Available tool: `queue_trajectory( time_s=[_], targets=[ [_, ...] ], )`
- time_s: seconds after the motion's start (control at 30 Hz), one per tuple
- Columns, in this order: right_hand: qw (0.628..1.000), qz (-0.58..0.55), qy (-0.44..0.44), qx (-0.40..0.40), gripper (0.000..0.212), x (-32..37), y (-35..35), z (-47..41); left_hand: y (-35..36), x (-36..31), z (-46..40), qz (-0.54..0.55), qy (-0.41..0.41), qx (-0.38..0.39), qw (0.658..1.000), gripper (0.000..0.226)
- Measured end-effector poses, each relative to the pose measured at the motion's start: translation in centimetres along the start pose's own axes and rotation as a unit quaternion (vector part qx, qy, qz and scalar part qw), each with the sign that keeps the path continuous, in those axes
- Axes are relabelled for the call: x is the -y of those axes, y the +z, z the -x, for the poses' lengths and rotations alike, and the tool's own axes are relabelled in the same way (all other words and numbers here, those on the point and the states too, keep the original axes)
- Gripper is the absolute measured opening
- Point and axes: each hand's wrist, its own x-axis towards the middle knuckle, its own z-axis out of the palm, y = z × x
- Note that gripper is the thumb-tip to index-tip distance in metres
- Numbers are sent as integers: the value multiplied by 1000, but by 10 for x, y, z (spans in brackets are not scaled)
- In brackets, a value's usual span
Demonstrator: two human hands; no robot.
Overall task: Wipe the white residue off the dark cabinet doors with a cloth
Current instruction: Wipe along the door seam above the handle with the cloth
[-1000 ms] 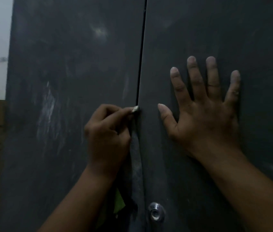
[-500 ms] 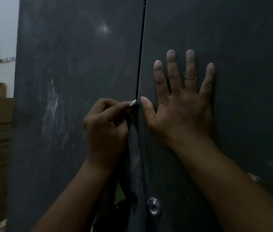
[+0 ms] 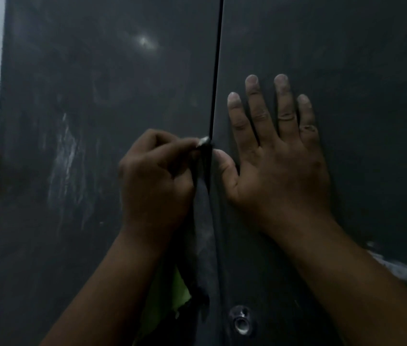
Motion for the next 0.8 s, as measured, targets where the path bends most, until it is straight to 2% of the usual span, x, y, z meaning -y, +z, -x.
queue_trajectory(
  time_s=[0.1, 0.3, 0.4, 0.57, 0.67, 0.8],
  targets=[
    [1000, 8, 12, 1, 76, 2, 0, 1, -8, 10, 15, -2, -6, -7, 1000, 20],
    [999, 3, 49, -10, 71, 13, -3, -5, 0, 15, -33, 14, -72, -62, 995, 18],
    [998, 8, 58, -19, 68, 15, -2, -7, 5, 12, -35, 29, -51, -53, 997, 18],
    [997, -4, 67, -47, 66, 15, 5, -4, -4, 18, -4, 37, 46, 23, 998, 12],
    [995, -6, 77, -63, 66, 16, 10, 0, -9, 29, -14, 37, 44, 9, 998, 13],
    [994, 1, 84, -73, 64, 16, 13, 4, -7, 38, -49, 44, 2, -11, 999, 18]
  ],
)
